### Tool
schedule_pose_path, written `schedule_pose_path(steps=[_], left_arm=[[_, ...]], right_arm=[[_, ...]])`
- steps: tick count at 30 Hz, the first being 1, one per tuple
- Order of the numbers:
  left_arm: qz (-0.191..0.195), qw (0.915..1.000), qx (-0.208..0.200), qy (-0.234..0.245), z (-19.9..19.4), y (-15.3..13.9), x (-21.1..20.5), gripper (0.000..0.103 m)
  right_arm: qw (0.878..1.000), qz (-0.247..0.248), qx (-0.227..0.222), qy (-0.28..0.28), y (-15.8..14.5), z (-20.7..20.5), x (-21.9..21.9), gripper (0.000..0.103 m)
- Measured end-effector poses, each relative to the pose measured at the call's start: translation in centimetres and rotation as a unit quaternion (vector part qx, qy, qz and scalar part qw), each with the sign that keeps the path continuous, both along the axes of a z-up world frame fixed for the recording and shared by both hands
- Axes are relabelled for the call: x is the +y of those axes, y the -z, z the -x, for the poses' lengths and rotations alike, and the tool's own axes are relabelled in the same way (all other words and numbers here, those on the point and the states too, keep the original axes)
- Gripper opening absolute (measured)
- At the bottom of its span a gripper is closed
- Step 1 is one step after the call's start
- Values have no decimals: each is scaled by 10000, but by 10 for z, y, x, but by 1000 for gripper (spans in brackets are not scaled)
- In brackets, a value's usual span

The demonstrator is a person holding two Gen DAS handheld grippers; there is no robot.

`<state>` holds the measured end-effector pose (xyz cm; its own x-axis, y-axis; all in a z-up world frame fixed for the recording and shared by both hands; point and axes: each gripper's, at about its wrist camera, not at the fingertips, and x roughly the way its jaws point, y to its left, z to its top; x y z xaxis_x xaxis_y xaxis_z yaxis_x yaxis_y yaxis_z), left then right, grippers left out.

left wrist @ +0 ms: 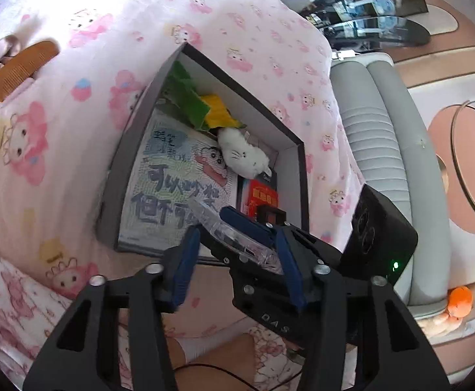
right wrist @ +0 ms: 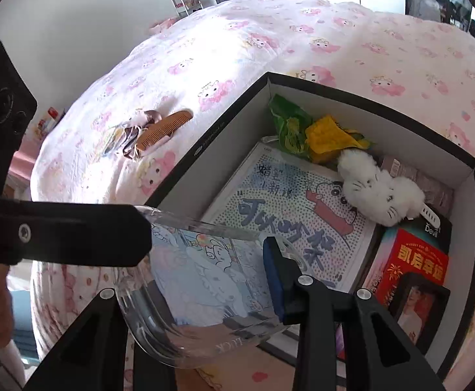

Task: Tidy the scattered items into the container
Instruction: 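Open the right gripper to release the case onto the picture book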

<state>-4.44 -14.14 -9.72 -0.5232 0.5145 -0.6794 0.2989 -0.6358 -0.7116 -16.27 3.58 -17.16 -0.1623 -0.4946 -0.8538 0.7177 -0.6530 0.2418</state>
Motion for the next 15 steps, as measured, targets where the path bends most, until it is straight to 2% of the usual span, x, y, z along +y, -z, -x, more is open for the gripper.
schedule_pose_path(steps=[2,6,7,8,10,13,15], left_arm=[[346,9993,-104,7,4,1,3,22],[1289,9908,-401,96,22,4,-2,17],[1399,9888,-478,203,29,7,-4,16],[1309,9897,-537,214,31,9,-5,15],[674,9958,-494,379,29,9,-6,16],[314,9982,-311,402,13,-2,-4,34],[155,9990,-270,308,5,-5,-6,37]], right_arm=[[9999,-82,13,-111,0,-5,-1,34],[9994,-44,-193,-292,-5,-9,12,36],[9990,36,-330,-288,-7,-6,20,37],[9987,89,-436,-254,-7,-3,25,39],[9990,69,-439,-63,-7,4,33,39],[9996,-194,22,188,-4,7,31,39],[9995,-81,-74,291,-2,11,30,35]])
